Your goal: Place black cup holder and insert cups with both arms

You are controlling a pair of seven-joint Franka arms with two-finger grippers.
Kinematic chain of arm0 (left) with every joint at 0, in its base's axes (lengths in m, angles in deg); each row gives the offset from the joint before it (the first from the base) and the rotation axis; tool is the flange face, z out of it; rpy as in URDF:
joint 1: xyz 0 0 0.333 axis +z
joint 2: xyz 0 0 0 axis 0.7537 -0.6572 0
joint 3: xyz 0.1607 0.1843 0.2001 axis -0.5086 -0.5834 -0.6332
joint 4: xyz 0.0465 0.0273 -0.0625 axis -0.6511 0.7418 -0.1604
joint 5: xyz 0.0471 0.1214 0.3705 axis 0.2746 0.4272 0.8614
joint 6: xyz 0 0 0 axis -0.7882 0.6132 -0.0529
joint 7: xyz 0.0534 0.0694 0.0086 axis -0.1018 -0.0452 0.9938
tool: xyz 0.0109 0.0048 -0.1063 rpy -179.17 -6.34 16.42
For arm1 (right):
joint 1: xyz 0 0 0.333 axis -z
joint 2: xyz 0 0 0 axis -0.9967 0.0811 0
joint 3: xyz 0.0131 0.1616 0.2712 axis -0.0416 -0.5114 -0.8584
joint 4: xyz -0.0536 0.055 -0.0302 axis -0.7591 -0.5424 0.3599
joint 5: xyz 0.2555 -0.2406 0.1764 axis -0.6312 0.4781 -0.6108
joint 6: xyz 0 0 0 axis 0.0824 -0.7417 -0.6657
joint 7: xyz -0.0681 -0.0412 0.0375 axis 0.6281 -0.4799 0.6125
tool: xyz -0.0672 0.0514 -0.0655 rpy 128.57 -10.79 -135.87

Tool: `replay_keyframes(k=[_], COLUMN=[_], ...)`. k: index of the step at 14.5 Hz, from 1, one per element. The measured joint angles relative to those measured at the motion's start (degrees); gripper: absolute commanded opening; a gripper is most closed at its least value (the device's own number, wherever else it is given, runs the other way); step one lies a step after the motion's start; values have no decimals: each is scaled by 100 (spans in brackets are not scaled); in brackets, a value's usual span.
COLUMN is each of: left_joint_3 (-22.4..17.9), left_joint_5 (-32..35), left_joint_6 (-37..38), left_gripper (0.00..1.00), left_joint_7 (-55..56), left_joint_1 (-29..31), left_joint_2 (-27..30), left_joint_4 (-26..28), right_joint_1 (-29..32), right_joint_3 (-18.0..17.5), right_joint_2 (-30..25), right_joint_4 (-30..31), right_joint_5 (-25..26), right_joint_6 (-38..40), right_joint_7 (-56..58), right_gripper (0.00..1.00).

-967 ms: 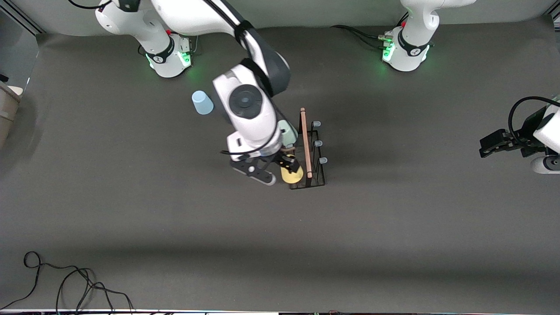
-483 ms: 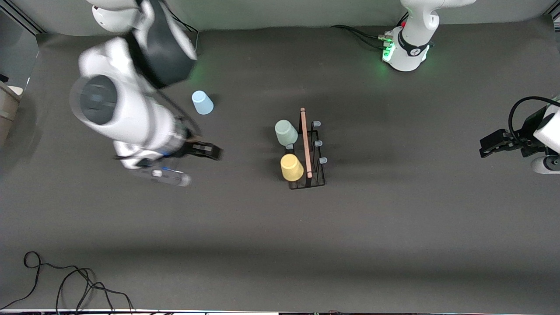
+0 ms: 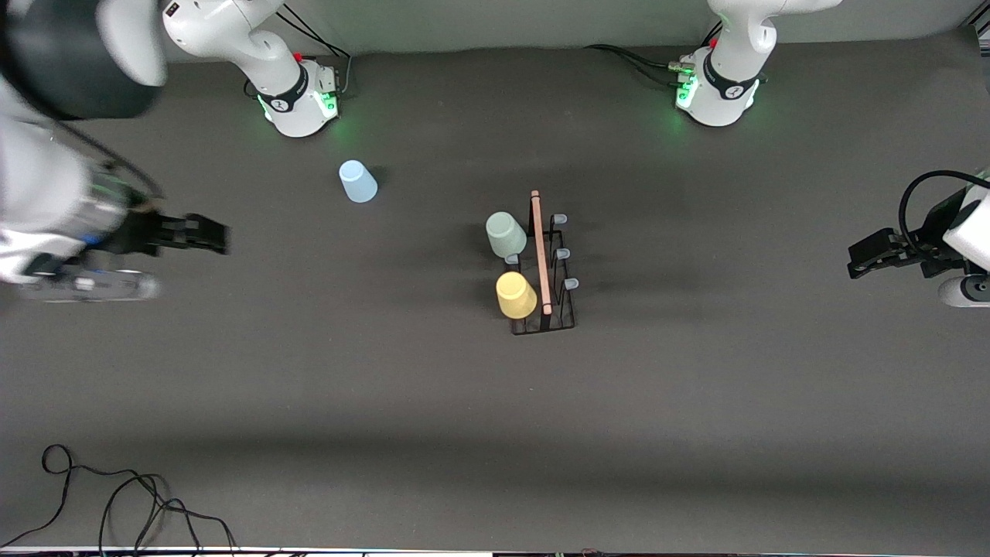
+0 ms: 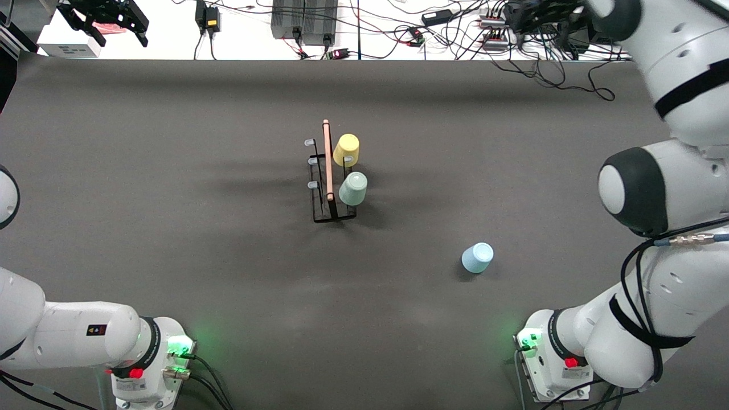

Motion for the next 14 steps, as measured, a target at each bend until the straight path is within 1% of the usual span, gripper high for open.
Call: replay_keyframes(k=[2,3,14], left_joint_3=[0,0,-1], left_joint_5=[0,0,-8], left_joint_6=[-1,-4,-24], left_gripper=[100,100,100], left_joint_7=[0,0,0], left_joint_1=[0,0,11], left_joint_2=[0,0,0], left_joint_4=[0,0,0], right_joint_1=[4,4,14], right_joint_3=[277,327,334], right_joint_2=[-73,-80,-7], right_joint_4=[17,28,156], right_joint_5=[0,3,49], right_joint_6=[35,35,-111], right_joint_7=[169,179,179], right_gripper=[100,100,100])
